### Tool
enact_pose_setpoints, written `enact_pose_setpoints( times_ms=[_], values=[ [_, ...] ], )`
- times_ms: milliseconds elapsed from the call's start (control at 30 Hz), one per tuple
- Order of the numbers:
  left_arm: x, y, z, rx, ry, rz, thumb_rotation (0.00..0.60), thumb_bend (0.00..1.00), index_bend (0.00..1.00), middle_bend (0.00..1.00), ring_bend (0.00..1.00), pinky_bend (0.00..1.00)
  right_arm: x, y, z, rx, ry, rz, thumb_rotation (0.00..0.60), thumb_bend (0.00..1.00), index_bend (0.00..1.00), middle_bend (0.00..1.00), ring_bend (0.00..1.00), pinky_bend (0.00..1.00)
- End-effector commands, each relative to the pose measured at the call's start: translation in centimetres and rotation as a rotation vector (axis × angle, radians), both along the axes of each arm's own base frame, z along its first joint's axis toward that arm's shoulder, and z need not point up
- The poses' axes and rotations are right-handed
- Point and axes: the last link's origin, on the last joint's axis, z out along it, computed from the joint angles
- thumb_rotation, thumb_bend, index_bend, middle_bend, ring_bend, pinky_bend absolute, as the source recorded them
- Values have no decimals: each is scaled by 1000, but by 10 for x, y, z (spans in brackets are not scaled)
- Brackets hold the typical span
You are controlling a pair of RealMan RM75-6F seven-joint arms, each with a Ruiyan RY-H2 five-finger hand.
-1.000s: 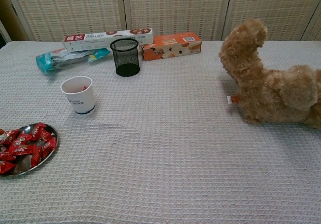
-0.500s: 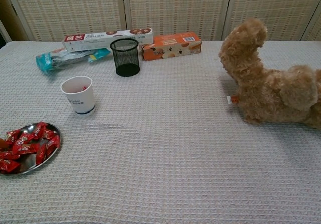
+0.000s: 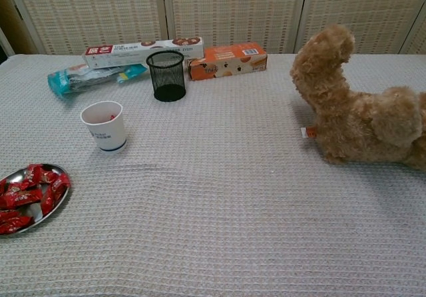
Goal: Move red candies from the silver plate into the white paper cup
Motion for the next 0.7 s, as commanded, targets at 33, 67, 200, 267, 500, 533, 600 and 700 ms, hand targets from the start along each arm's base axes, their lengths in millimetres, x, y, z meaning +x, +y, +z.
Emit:
enact_pose_setpoints(
  times_ms=[33, 67, 200, 267, 500, 533, 600, 700],
  values=[
    [2, 1, 1, 2, -5, -9, 600, 375, 459, 583, 871, 1000, 0, 0, 0, 1, 1, 0, 600, 64, 0, 0, 0, 0],
    [3, 2, 1, 4, -6, -13, 600, 375, 459, 586, 871, 1000, 0, 0, 0, 1, 1, -1, 600, 64, 0, 0, 0, 0],
    [6, 4, 3, 9, -13, -21, 600, 375, 473, 602, 870, 1000, 0, 0, 0, -2, 0, -2, 600, 65, 0, 0, 0, 0],
    [6, 5, 4, 9, -13, -23, 600, 376, 480, 607, 870, 1000, 0, 0, 1, -2, 0, -2, 600, 64, 0, 0, 0, 0],
    [9, 7, 8, 18, -12, -32, 600, 376, 484, 612, 871, 1000, 0, -1, 0, -1, 2, -3, 600, 64, 0, 0, 0, 0],
    [9, 7, 9, 22, -14, -34, 600, 375, 486, 613, 871, 1000, -1, -1, 0, -1, 2, -3, 600, 64, 0, 0, 0, 0],
    [11, 8, 13, 33, -25, -39, 600, 374, 490, 619, 871, 1000, -1, -1, 0, -1, 2, -4, 600, 64, 0, 0, 0, 0],
    [19, 14, 23, 56, -53, -62, 600, 372, 495, 624, 872, 1000, -1, -2, -1, 2, 5, -6, 600, 64, 0, 0, 0, 0]
  ],
)
